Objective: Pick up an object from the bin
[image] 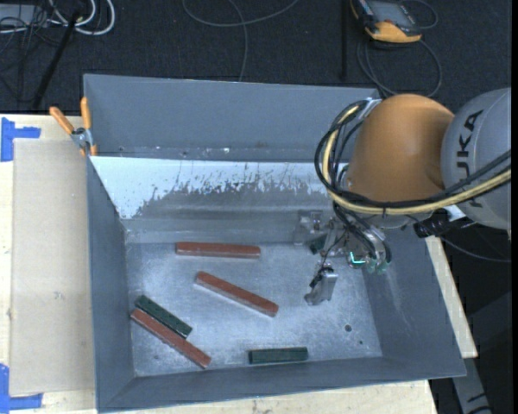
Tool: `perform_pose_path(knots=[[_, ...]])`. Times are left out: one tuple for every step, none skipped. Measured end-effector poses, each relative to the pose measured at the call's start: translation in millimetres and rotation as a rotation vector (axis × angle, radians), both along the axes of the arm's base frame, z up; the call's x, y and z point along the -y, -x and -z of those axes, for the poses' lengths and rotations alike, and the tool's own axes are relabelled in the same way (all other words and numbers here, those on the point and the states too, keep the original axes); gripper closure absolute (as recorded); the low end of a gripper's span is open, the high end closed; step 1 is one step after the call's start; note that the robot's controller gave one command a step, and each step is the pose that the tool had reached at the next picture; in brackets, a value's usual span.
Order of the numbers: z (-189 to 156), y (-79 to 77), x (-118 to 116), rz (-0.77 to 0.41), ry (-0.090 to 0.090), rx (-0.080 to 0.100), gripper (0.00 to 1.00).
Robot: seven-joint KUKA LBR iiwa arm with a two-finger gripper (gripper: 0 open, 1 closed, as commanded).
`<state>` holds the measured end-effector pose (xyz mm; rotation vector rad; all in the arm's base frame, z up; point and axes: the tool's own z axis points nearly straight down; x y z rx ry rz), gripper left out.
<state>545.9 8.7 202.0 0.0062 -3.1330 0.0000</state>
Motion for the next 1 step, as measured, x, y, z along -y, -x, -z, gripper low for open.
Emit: perform_pose_path(knots=[[100.9,21.5,-15.6,-0.038,-0.001,-0.001,0.00]])
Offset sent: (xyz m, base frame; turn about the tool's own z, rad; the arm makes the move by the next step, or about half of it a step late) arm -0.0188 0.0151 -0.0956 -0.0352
